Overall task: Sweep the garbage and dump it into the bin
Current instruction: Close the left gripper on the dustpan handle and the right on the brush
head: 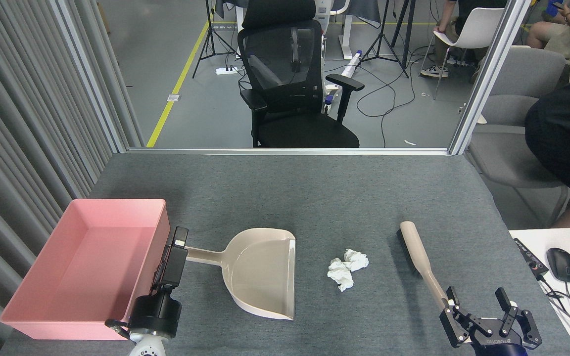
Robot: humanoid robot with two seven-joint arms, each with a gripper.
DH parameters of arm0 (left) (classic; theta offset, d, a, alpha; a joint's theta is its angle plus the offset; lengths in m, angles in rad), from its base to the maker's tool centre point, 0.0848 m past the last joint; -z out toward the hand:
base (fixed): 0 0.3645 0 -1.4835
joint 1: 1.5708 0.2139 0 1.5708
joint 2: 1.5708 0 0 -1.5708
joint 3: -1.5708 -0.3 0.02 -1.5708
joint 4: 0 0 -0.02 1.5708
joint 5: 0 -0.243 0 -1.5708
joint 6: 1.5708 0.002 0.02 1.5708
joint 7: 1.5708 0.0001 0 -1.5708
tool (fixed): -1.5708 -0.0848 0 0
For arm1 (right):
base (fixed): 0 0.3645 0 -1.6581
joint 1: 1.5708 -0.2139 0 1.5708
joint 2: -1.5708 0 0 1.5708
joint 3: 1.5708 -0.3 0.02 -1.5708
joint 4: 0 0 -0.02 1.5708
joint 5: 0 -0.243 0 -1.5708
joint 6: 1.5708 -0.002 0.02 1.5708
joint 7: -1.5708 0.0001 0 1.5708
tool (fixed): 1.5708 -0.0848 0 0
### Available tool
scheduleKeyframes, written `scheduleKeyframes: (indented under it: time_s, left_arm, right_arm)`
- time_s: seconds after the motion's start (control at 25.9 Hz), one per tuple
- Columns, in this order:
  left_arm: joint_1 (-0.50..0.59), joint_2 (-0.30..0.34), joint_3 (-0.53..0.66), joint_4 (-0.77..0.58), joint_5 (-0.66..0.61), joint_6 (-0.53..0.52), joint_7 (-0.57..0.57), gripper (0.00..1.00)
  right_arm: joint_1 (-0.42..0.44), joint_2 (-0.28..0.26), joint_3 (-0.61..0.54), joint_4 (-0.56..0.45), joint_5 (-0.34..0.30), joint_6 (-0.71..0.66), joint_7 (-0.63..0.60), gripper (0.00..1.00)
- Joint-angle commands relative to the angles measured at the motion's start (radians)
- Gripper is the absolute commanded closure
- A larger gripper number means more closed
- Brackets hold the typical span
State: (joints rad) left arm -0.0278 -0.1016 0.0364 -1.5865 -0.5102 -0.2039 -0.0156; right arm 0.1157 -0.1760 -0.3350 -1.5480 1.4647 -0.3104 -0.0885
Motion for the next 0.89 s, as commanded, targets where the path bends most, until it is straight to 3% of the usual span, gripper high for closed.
scheduleKeyframes:
  time_s: [0.0,0.43,0.85]
  left_arm:
    - [0.006,0.000,-0.001,0.036,0.001,-0.008,0.016,0.01]
    - [0.005,0.000,0.007,0.140,0.002,-0.006,0.051,0.01]
    - [0.005,-0.001,0.000,0.148,0.002,-0.011,0.051,0.01]
  right_arm:
    - [-0.001,-0.005,0.002,0.009,0.000,0.001,0.003,0.02]
    - [-0.033,0.006,0.071,0.091,0.013,0.039,0.004,0.02]
    - [-0.045,0.007,0.108,0.140,0.042,0.056,0.004,0.02]
